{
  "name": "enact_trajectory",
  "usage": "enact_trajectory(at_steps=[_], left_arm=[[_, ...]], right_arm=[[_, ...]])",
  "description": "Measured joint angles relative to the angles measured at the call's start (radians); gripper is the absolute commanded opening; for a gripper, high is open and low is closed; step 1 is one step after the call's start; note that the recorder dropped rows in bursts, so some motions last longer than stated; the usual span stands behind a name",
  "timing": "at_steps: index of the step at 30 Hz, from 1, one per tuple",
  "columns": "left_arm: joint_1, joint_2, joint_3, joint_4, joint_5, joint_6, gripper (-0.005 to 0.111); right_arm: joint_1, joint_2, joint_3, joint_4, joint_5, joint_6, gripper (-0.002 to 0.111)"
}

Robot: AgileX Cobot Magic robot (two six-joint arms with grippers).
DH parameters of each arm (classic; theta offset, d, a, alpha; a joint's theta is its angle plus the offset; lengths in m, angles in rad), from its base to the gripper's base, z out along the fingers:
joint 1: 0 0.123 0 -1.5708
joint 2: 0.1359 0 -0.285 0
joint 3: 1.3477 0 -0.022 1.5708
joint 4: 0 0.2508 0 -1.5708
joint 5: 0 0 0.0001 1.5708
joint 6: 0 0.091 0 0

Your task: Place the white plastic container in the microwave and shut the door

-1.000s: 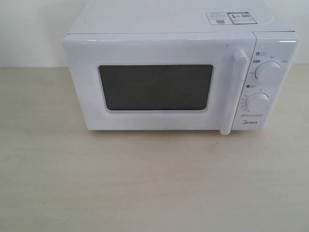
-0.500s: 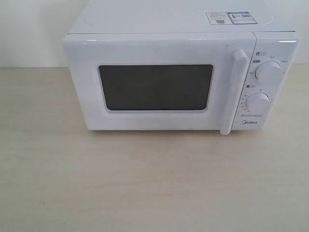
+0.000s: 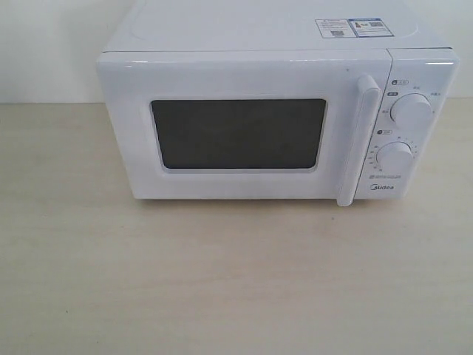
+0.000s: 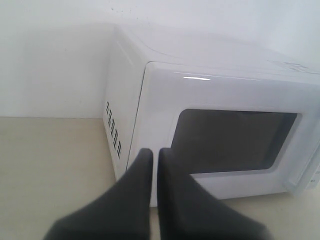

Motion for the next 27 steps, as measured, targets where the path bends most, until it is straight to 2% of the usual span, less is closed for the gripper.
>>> enact_trajectory(at_steps=[5,27], left_arm=[[0.000,0.000,0.000,0.000,0.000,0.000,0.004],[0.000,0.000,0.000,0.000,0.000,0.000,0.004]], right_arm=[[-0.064,0.000,0.000,0.000,0.000,0.005,0.000],[-0.064,0.000,0.000,0.000,0.004,0.029,0.000]])
